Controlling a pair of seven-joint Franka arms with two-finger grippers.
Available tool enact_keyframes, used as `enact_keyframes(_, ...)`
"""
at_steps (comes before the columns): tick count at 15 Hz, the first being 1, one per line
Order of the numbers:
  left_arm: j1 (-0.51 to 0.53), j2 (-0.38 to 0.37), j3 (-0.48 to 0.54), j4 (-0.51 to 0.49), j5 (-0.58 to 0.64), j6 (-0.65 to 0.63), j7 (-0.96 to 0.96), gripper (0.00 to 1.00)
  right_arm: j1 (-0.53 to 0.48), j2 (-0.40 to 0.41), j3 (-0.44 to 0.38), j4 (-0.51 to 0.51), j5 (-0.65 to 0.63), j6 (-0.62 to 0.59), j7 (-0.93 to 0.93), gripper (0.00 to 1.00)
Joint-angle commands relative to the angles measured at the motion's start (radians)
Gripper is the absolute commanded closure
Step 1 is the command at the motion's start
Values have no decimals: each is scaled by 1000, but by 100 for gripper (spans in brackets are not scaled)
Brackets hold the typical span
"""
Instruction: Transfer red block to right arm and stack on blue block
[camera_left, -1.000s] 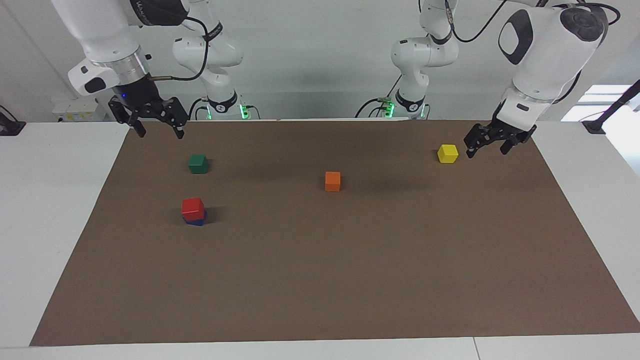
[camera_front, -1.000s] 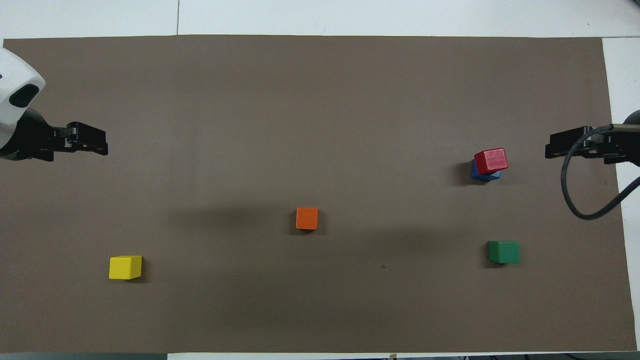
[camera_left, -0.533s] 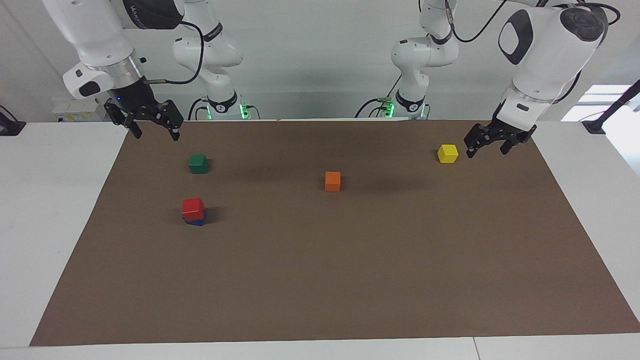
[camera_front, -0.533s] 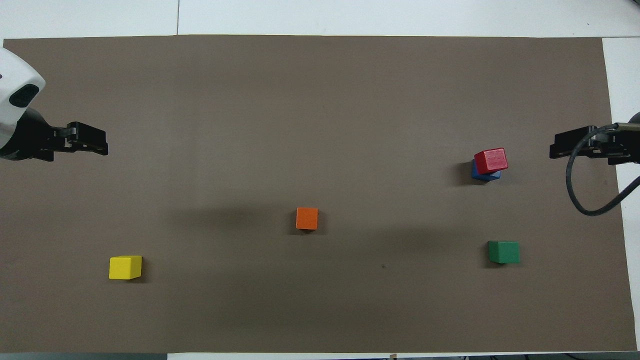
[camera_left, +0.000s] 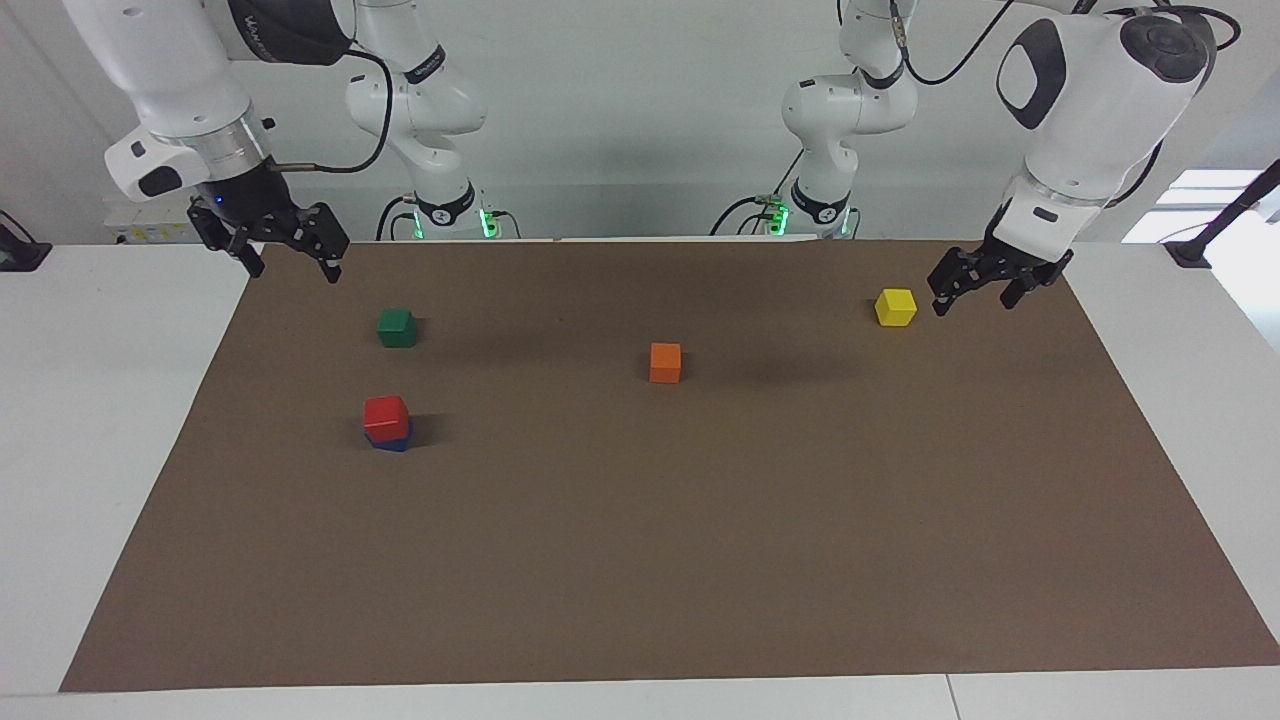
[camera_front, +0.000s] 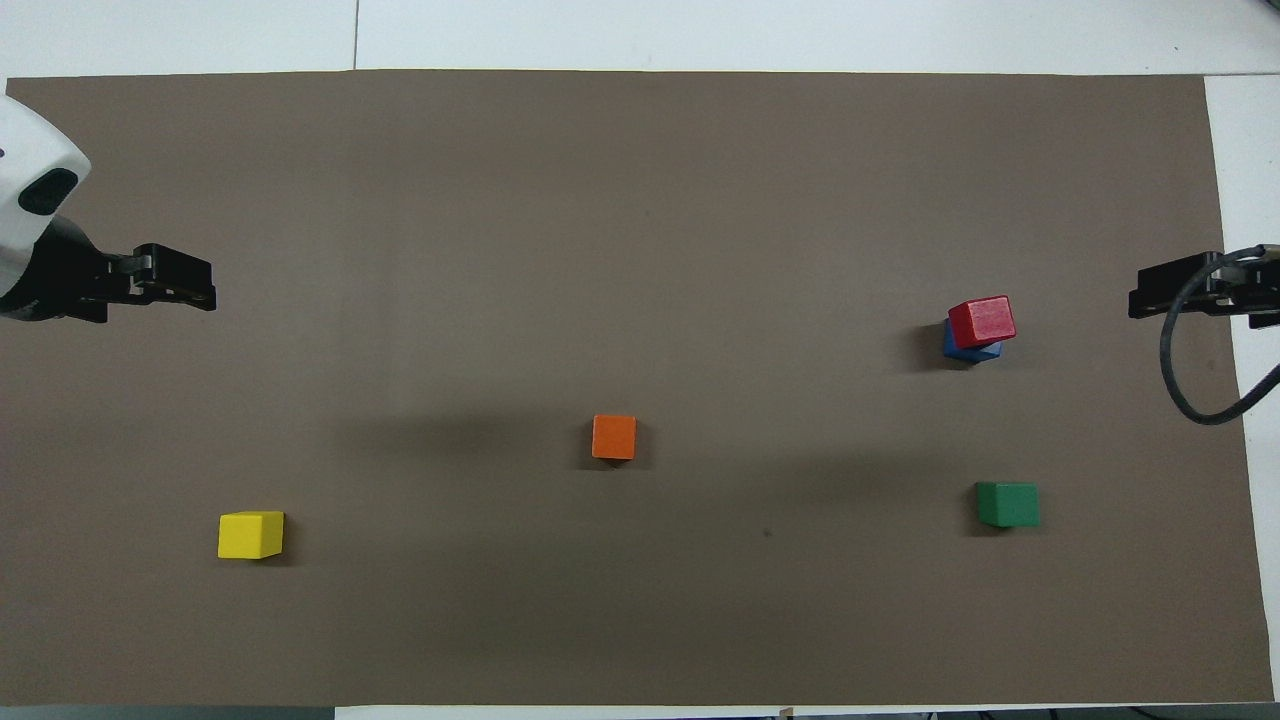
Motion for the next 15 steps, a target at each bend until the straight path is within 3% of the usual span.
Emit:
enact_keyframes(1,6,-8,0,-16,1,15,6,0,-17,7,8,15,-5,-19,-22,0)
enact_keyframes(7,6,-8,0,-16,1,15,6,0,-17,4,8,12,-2,-28,-121,0)
enact_keyframes(15,6,-8,0,-16,1,15,6,0,-17,0,8,3,12,-40,-109,0)
